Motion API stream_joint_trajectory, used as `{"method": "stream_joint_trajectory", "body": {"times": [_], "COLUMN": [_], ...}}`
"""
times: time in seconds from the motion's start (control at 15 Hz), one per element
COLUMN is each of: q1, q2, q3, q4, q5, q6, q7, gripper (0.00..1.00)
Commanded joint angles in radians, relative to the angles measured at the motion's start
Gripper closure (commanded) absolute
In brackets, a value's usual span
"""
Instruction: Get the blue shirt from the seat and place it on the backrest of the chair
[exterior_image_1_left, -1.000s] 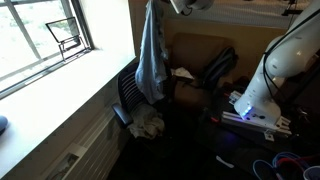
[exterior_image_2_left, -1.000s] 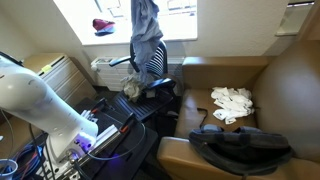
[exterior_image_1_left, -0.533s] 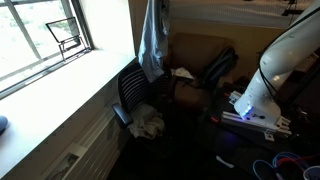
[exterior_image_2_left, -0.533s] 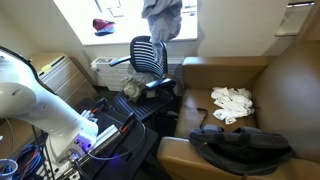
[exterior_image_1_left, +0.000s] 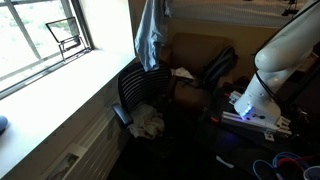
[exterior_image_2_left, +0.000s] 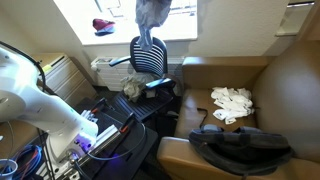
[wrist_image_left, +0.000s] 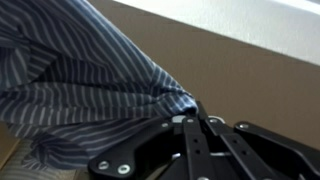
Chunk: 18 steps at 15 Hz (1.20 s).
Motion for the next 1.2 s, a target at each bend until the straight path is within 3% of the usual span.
{"method": "stream_joint_trajectory", "body": {"times": [0.0,0.13,0.2,0.53,0.8,0.93,1.07,1.13], "q1": [-0.203,-0.234,0.003,-0.019,0.179,0.242,0.325,0.299], "q2": [0.144,0.154,0.122,0.155,0.273,0.318,0.327,0.314], "q3": [0.174,0.217,-0.029,-0.006,-0.218,-0.279,-0.275,-0.19], "q4": [0.242,0.234,0.197,0.23,0.443,0.524,0.544,0.502], "q5": [0.14,0.221,0.177,0.21,0.205,0.247,0.278,0.232], "q6": [0.011,0.01,0.006,-0.001,0.004,0.001,0.011,0.022], "q7": [-0.024,0.009,-0.035,-0.024,0.017,0.067,0.102,0.158], "gripper": [0.99,0.99,0.96,0.99,0.99,0.99,0.99,0.99]}}
